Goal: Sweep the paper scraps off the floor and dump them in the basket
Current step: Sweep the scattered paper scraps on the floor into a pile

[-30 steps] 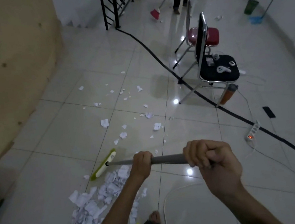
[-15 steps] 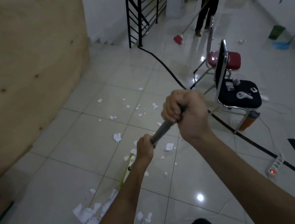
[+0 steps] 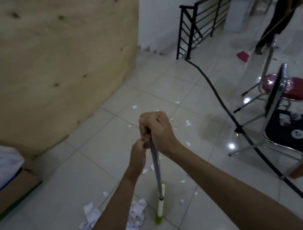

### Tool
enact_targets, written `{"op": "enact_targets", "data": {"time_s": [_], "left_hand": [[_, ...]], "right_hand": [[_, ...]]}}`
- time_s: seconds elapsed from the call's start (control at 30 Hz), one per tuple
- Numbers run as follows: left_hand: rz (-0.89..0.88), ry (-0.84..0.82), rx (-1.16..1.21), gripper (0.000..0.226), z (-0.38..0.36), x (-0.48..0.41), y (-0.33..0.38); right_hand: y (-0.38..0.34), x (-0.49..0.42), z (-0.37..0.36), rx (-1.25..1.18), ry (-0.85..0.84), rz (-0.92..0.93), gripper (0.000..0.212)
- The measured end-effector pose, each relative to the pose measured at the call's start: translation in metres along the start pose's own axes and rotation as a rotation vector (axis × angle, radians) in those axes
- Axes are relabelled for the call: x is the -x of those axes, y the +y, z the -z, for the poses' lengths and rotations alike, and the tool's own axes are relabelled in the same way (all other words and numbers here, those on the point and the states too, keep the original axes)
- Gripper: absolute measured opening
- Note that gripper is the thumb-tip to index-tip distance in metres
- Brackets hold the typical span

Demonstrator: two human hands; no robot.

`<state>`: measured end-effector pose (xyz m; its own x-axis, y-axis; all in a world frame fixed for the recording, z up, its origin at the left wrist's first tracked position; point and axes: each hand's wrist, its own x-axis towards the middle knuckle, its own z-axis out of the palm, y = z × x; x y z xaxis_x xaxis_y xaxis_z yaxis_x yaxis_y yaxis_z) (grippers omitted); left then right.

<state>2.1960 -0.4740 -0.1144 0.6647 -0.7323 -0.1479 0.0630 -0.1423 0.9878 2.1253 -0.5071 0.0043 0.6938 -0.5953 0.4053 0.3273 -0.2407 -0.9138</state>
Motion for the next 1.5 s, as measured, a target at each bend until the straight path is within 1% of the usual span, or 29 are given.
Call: {"op": "enact_targets", "data": {"time_s": [0.07, 0.1, 0.17, 0.2, 0.27, 0.37, 0.4, 0.47, 0.5, 0.53, 0.63, 0.7, 0.77, 0.83, 0.93, 1.03, 1.17, 1.3, 1.4, 1.5], "left_hand": [[-0.103, 0.088, 0.036, 0.030, 0.012, -0.006, 0.019], [-0.156, 0.122, 0.074, 0.033, 0.018, -0.008, 0.031], [-0.221, 0.163, 0.208, 0.038, 0.024, -0.006, 0.063], [-0.252, 0.188, 0.255, 0.039, 0.024, -0.002, 0.080], [-0.347, 0.194, 0.268, 0.038, 0.021, 0.005, 0.107], [-0.433, 0.111, 0.173, 0.037, 0.006, 0.012, 0.126], [-0.448, 0.093, 0.152, 0.038, 0.000, 0.014, 0.129], [-0.452, 0.058, 0.130, 0.039, -0.010, 0.016, 0.129], [-0.443, 0.043, 0.115, 0.039, -0.015, 0.017, 0.128], [-0.428, 0.031, 0.110, 0.041, -0.020, 0.020, 0.126], [-0.374, -0.022, 0.206, 0.047, -0.031, 0.028, 0.120], [-0.385, -0.066, 0.269, 0.051, -0.035, 0.035, 0.118], [-0.414, -0.073, 0.261, 0.047, -0.037, 0.041, 0.116], [-0.443, -0.043, 0.265, 0.041, -0.038, 0.047, 0.115], [-0.388, 0.053, 0.318, 0.036, -0.037, 0.053, 0.115], [-0.355, 0.098, 0.309, 0.031, -0.034, 0.060, 0.116], [-0.342, 0.152, 0.336, 0.030, -0.024, 0.070, 0.123], [-0.368, 0.173, 0.370, 0.037, -0.013, 0.079, 0.139], [-0.408, 0.169, 0.409, 0.039, -0.005, 0.085, 0.150], [-0.441, 0.167, 0.460, 0.031, 0.000, 0.092, 0.154]], "right_hand": [[0.003, -0.004, 0.005, -0.040, -0.039, 0.031, 0.025], [0.005, -0.006, 0.009, -0.068, -0.062, 0.039, 0.020], [0.014, -0.007, 0.019, -0.082, -0.091, 0.033, 0.015], [0.020, -0.005, 0.023, -0.077, -0.106, 0.019, 0.016], [0.034, 0.000, 0.029, -0.037, -0.127, -0.019, 0.022], [0.060, 0.014, 0.039, 0.055, -0.138, -0.117, 0.017], [0.070, 0.020, 0.042, 0.087, -0.148, -0.170, 0.021], [0.087, 0.030, 0.047, 0.131, -0.180, -0.266, 0.034], [0.093, 0.033, 0.049, 0.153, -0.192, -0.294, 0.038], [0.097, 0.036, 0.051, 0.171, -0.201, -0.309, 0.037], [0.103, 0.039, 0.055, 0.185, -0.209, -0.340, 0.022], [0.105, 0.040, 0.055, 0.187, -0.204, -0.349, 0.017], [0.109, 0.042, 0.053, 0.218, -0.191, -0.352, 0.016], [0.118, 0.049, 0.051, 0.261, -0.207, -0.374, 0.017], [0.134, 0.068, 0.050, 0.333, -0.223, -0.441, 0.015], [0.140, 0.079, 0.047, 0.322, -0.218, -0.481, 0.023], [0.131, 0.074, 0.038, 0.322, -0.290, -0.462, 0.033], [0.119, 0.072, 0.031, 0.287, -0.303, -0.449, 0.033], [0.106, 0.071, 0.028, 0.279, -0.297, -0.412, 0.037], [0.094, 0.073, 0.029, 0.286, -0.301, -0.353, 0.038]]}}
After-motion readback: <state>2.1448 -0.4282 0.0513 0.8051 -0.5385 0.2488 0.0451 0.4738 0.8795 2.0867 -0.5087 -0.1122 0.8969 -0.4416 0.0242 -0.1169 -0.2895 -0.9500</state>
